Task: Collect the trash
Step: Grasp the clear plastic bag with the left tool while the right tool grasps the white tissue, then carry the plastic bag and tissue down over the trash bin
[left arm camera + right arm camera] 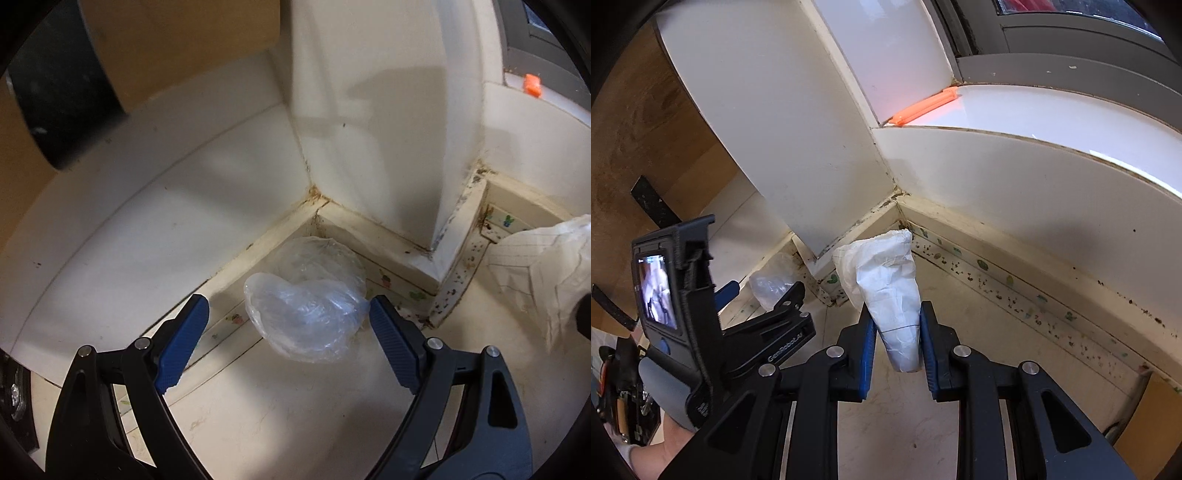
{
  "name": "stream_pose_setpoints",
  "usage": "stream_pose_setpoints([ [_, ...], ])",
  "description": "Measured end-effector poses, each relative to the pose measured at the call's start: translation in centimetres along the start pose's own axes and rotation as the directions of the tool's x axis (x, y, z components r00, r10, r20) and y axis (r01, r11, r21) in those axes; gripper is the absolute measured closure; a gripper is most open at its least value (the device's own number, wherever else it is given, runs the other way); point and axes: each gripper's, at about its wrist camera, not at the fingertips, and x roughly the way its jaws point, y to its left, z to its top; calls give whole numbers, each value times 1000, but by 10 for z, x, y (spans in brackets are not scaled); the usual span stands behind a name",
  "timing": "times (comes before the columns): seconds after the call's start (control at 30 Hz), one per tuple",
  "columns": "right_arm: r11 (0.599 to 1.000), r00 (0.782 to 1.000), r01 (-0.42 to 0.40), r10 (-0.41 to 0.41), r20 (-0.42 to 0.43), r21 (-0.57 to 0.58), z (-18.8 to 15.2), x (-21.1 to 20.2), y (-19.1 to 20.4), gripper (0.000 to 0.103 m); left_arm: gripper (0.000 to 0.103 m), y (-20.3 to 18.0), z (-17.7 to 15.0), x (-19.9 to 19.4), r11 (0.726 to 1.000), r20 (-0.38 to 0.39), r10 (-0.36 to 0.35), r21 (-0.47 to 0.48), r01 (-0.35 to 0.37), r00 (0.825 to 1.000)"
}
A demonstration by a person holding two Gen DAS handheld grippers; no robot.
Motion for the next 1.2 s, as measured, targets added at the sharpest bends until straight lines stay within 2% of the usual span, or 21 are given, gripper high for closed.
stream_pose_setpoints([
  [0.17, 999, 1000, 5, -5, -2, 33, -1, 20, -17, 81, 22, -7, 0, 2, 1000, -6, -10, 16, 10, 1000],
  [0.23, 999, 1000, 7, -7, -6, 40, -2, 23, -18, 81, 39, -9, 0, 2, 1000, -21, -26, 14, 26, 999],
  [0.47, 1000, 1000, 3, -2, -12, 32, -13, 45, -11, 81, 50, -4, -3, -6, 999, -29, -46, -2, 46, 999],
  [0.53, 999, 1000, 1, -1, -14, 33, -17, 44, -10, 81, 54, 4, -8, -19, 999, -27, -48, -5, 48, 998],
  [0.63, 1000, 1000, 6, -6, -14, 29, -19, 30, 4, 81, 57, 10, -11, -26, 999, -22, -50, 2, 50, 999],
  [0.77, 1000, 1000, 14, -13, -13, 23, -24, 36, 19, 81, 59, 15, -19, -45, 998, -20, -65, 12, 65, 998],
  [0.9, 999, 1000, 24, -24, -10, 25, -14, 0, 33, 81, 61, 23, -31, -70, 996, -28, -85, 20, 86, 996],
  [1.1, 999, 999, 32, -32, -6, 34, -28, -21, 55, 81, 61, 37, -59, -127, 990, -23, -133, 52, 134, 991],
  [1.17, 999, 999, 34, -34, -2, 40, -38, -29, 65, 81, 61, 41, -63, -144, 985, -21, -153, 73, 154, 988],
  [1.2, 998, 999, 35, -35, 1, 43, -42, -36, 68, 81, 62, 40, -54, -141, 983, -20, -162, 81, 163, 987],
])
